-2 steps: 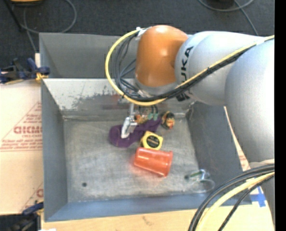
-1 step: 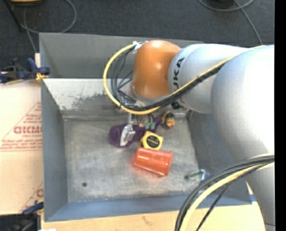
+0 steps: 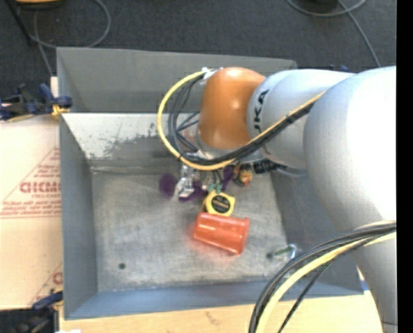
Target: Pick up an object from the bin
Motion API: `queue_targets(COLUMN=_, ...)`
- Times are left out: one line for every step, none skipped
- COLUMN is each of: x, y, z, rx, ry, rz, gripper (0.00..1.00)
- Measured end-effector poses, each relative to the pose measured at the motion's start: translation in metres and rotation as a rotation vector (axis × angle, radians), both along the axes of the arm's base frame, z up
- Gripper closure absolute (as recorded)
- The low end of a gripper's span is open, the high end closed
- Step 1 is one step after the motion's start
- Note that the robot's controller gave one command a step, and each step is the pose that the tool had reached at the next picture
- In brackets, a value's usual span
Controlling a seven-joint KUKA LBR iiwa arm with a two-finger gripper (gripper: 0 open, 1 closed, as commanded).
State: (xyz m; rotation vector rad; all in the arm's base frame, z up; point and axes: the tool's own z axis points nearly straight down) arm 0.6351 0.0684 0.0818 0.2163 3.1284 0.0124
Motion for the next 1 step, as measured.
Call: queue_targets(x=0.0002, y=-0.0001, z=0.0, rx=0.0, ry=-0.001, rz=-0.001, gripper=1.0)
